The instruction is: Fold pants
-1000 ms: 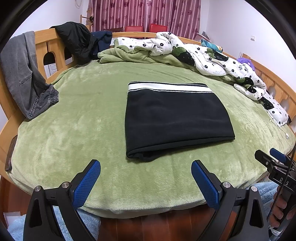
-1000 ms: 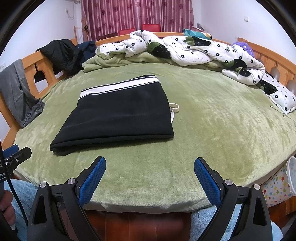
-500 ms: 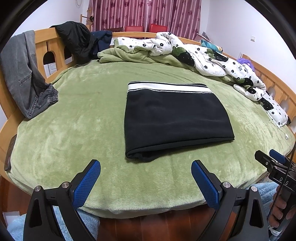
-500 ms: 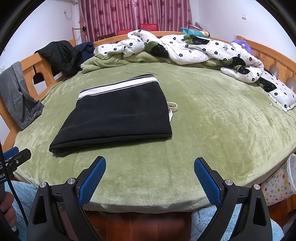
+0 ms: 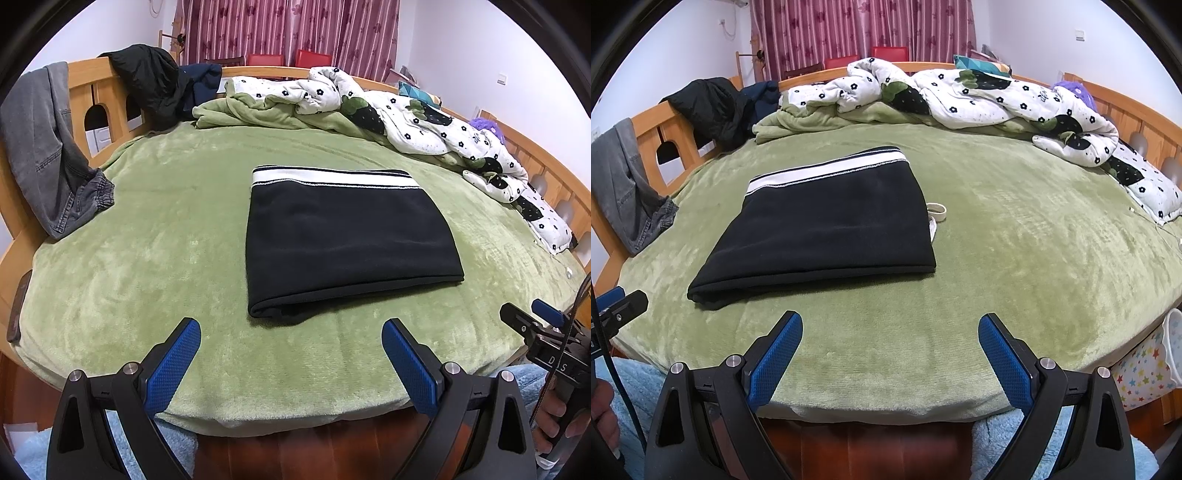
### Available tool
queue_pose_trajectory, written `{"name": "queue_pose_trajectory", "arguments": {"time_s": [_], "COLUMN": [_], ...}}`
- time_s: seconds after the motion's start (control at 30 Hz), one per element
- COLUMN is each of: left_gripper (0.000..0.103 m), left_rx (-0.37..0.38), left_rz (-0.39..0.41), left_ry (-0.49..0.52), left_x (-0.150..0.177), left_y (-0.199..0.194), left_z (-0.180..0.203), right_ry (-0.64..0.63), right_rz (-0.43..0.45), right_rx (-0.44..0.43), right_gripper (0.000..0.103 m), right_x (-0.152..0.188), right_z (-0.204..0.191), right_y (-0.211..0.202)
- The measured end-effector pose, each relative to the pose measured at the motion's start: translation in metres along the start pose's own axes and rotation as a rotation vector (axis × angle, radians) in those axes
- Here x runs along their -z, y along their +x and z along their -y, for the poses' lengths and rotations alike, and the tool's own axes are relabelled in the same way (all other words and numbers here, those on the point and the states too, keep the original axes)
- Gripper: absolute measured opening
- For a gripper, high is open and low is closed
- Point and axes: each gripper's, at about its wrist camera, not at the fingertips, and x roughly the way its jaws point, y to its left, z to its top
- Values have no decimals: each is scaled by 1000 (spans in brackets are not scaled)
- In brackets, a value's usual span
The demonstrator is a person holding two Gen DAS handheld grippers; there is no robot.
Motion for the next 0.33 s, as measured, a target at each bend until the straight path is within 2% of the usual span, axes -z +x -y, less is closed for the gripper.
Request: {"name": "queue_pose_trajectory", "arguments": {"time_s": [0.33], "left_gripper": [99], "left_rx": [9], "left_rz": [10], "left_ry": [-2], "left_x": [-2], "left_y": [-3], "left_z": [-4], "right_ry": [-13], "right_rz": [1], "right_rx": [7], "right_gripper": [95], "right_x": [2], "right_z": [-5], "right_y": [3]}}
